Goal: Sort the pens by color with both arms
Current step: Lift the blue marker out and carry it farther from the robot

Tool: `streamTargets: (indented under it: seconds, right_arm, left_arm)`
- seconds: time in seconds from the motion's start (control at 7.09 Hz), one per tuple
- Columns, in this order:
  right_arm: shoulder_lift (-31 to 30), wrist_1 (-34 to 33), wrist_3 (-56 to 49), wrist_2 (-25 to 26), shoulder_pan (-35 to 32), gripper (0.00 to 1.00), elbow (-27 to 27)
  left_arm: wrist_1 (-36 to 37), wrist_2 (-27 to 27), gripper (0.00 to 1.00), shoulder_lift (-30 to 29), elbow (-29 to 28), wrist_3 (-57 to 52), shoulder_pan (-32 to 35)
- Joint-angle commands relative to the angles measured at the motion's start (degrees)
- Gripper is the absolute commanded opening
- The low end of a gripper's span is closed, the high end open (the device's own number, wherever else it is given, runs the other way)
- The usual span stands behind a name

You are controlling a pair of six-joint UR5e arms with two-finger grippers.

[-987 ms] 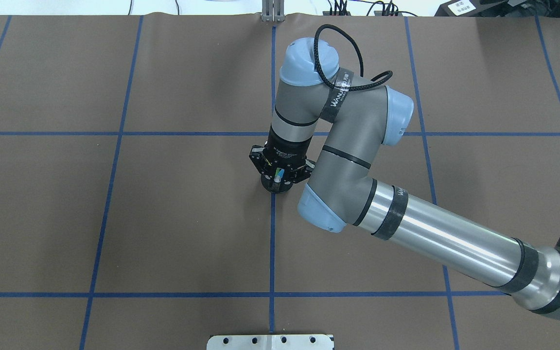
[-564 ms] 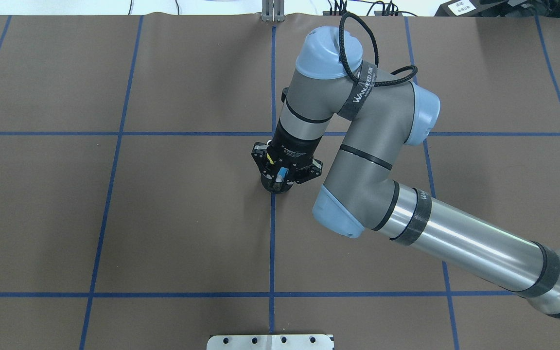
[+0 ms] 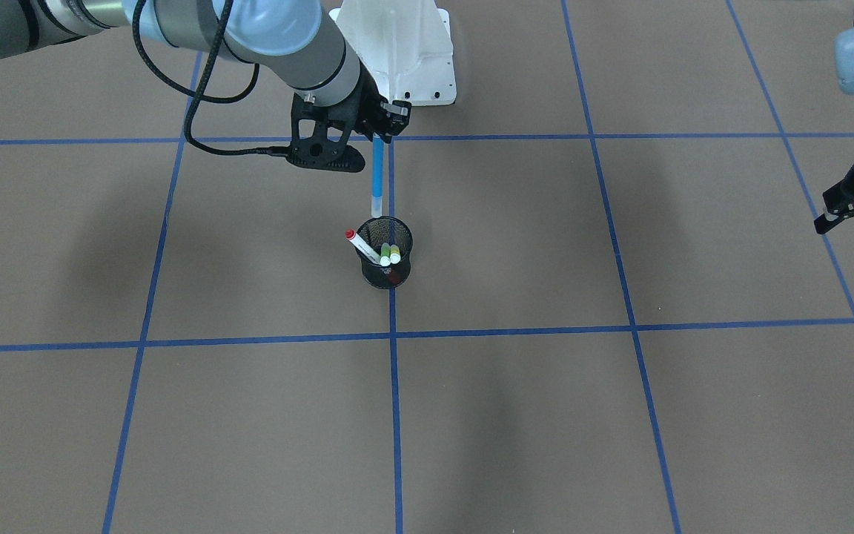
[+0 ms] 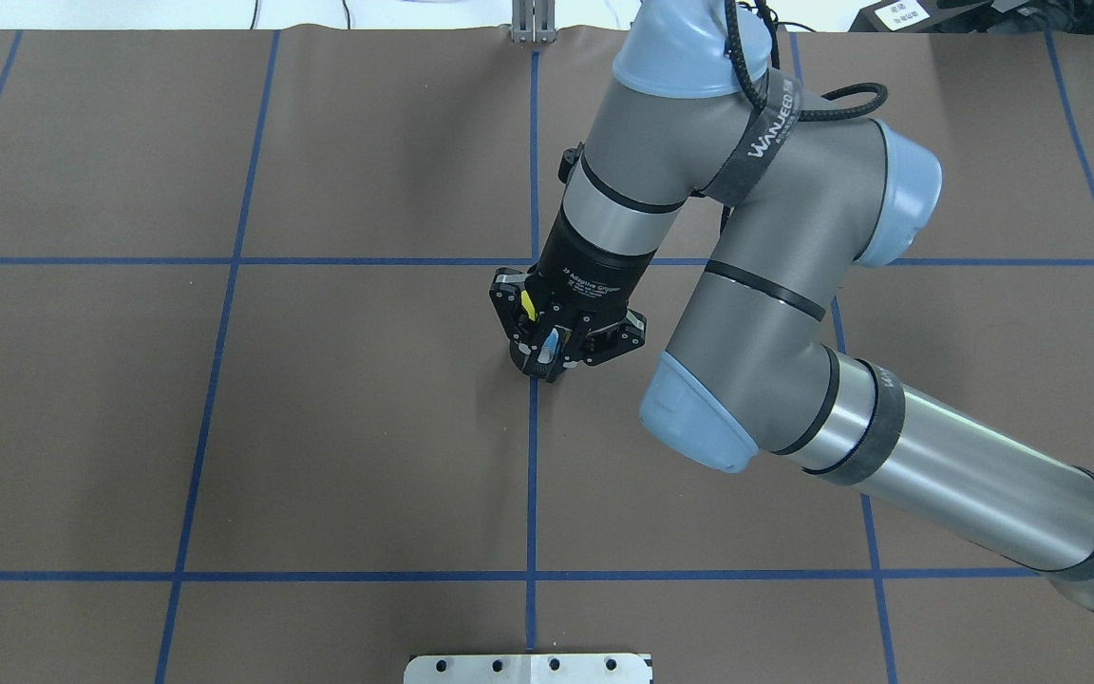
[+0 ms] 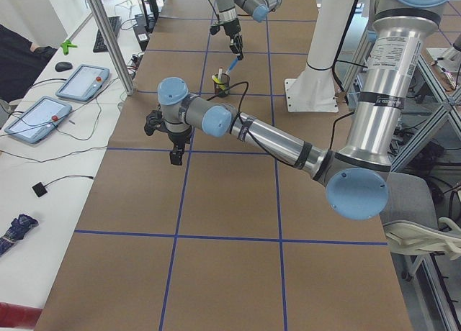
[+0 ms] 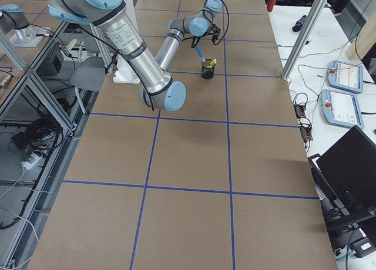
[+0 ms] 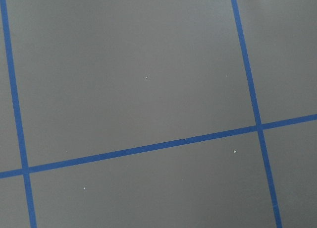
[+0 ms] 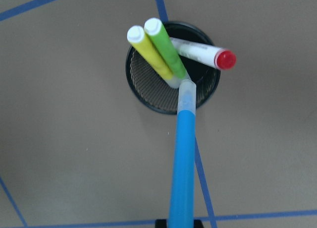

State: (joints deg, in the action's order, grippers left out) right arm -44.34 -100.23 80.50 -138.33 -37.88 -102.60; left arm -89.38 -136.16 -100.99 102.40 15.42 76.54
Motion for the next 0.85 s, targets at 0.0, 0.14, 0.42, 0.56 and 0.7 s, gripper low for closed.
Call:
streamTargets:
  seconds: [0.0,0.14,0.42,0.56,0.7]
  right_arm:
    - [0.6,-0.2,-0.2,0.3,-2.4,0.00,-2.4]
    - [0.7,1.1,-1.5,5.0,-4.2,0.00,-2.4]
    - [-0.1,11.8,-4.9,17.1,-7.1,0.00,0.5]
    - [0.0,16.2,-8.0,20.4,-8.9,0.00,4.6]
    - [0.0,21.6,-10.9,24.6,-10.4,0.00,9.8]
  left_arm:
    - [0.0,-0.1,1.00,0.1,0.3,0.3,0.0]
    - [0.0,-0.1,1.00,0.0,0.0,0.3,-0.1]
    - [0.0,-0.1,1.00,-0.1,-0.5,0.2,-0.1]
    - [0.1,-0.1,1.00,-0.1,-0.6,0.2,-0.1]
    - [0.0,0.0,1.00,-0.1,-0.8,0.2,-0.1]
